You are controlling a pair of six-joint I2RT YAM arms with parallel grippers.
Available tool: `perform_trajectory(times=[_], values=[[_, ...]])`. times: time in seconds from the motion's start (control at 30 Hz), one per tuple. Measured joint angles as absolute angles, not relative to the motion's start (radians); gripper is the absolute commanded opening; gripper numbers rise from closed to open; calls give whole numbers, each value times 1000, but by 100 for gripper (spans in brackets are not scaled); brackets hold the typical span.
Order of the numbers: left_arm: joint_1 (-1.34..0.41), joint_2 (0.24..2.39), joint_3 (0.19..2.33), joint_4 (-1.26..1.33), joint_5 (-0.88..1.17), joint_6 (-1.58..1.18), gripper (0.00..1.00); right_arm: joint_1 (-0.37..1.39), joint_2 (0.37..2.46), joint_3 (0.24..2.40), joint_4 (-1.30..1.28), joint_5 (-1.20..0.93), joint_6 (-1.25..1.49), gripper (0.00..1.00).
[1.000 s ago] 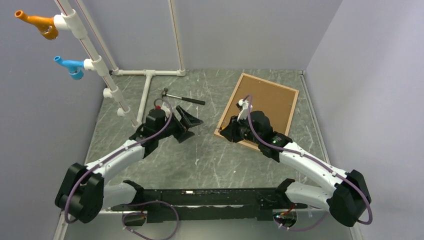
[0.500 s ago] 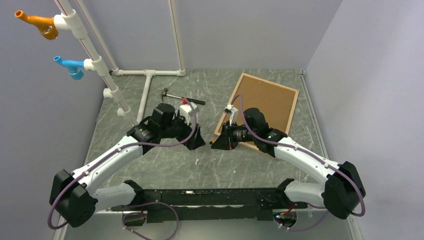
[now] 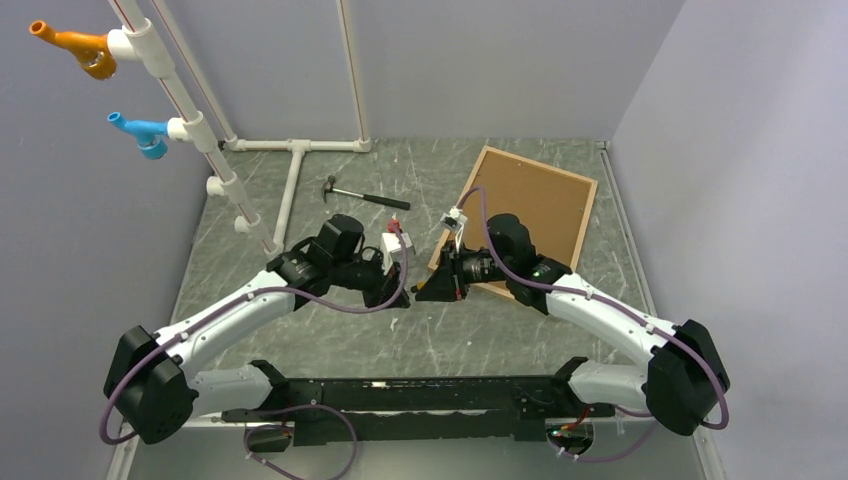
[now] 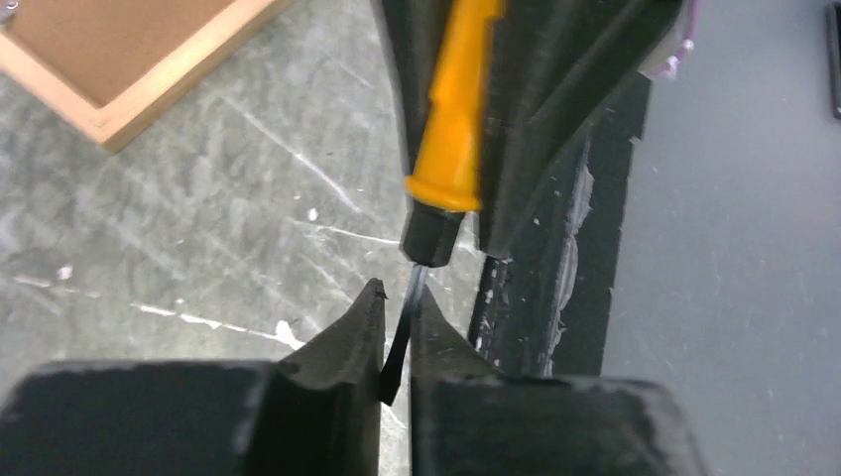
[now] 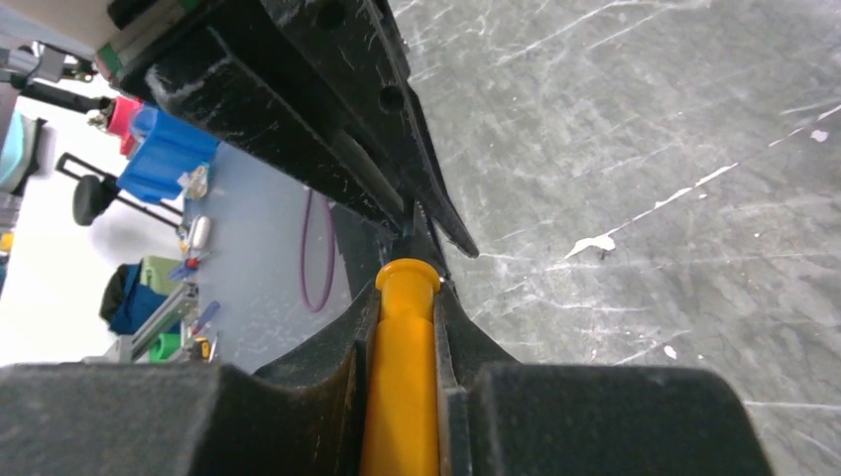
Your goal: Take the photo out of the frame
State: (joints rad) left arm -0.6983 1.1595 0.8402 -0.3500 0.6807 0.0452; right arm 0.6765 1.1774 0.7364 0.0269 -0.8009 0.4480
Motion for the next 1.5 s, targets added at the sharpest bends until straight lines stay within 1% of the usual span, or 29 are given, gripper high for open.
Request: perform_trajectory(times=[0.07,0.1,0.17,0.2,0.23,0.27,0.3,0.37,0.5,0.57,0.63,0.67,0.8,1.07,1.33,1.4,1.43,1.5], values=[[-698,1170,842,-357,697,67,0,683,1179,736,29,-793,454,1],[-704,1169,842,-358,691,78,0,681,1179,736,25,-795,464,14],[-707,1161,841,-359,677,86,0,682,1176,734,27,-783,487,50],[-707,1153,835,-347,658,81,0,683,1176,731,36,-760,509,64],[-709,1140,822,-326,645,56,0,684,1176,726,54,-715,533,75],[-712,1122,805,-299,617,23,0,685,1176,717,67,-675,562,81],[-712,1097,781,-268,576,-13,0,686,1176,702,80,-618,606,84],[-708,1057,740,-226,519,-70,0,688,1178,693,85,-575,664,86],[-710,1015,693,-176,406,-176,0,712,1178,689,93,-451,827,84],[-715,1008,690,-161,356,-213,0,734,1176,689,90,-384,890,78],[-724,1003,690,-147,312,-234,0,749,1176,689,87,-331,937,70],[-731,1003,690,-143,294,-239,0,750,1177,689,84,-316,953,69],[-762,1014,710,-169,232,-247,0,748,1206,722,61,-278,1001,68],[-801,1022,726,-187,167,-249,0,735,1243,756,99,-284,1025,69],[-815,1022,728,-204,152,-244,0,702,1292,786,154,-334,1034,62],[-818,1022,729,-207,151,-240,0,702,1306,786,163,-345,1045,55],[-818,1022,730,-207,151,-237,0,702,1312,786,169,-351,1053,46],[-820,1023,730,-207,151,-230,0,702,1326,786,194,-365,1068,24]])
